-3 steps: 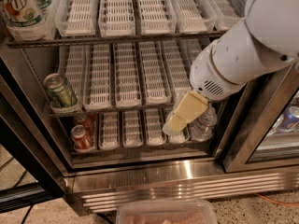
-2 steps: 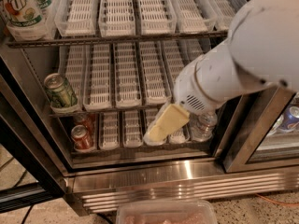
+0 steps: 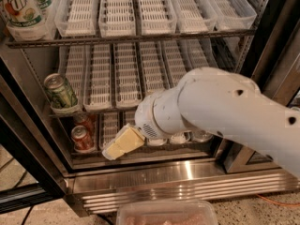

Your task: Pick green can from middle shelf of fridge

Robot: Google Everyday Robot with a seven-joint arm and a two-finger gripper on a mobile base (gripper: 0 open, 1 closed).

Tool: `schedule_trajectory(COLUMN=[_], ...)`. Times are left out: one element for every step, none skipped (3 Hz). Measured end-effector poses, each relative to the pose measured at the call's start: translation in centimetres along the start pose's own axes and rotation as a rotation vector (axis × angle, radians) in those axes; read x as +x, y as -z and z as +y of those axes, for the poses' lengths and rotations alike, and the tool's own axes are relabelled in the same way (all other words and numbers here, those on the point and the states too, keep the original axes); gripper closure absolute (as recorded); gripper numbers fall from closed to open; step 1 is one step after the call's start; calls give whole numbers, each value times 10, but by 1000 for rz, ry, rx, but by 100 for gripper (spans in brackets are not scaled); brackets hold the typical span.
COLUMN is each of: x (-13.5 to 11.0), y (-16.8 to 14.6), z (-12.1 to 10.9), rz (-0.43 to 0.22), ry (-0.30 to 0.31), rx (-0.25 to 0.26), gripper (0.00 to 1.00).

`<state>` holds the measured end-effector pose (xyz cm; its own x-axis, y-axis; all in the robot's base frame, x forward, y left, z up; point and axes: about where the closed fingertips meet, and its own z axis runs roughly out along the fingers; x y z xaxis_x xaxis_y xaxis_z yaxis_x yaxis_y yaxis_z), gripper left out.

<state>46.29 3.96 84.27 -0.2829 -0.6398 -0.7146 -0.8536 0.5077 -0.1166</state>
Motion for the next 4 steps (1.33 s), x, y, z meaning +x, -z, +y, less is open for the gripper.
schedule_trajectory(x=[-28,-37,-37,-41], y=[-26,-24,-24,-35], z=[-3,-9,-9,-4], rz=[-120,-149,-149,-189], ry=[1,3,3,-7], rx=[25,55,55,83], gripper=[0,0,0,0])
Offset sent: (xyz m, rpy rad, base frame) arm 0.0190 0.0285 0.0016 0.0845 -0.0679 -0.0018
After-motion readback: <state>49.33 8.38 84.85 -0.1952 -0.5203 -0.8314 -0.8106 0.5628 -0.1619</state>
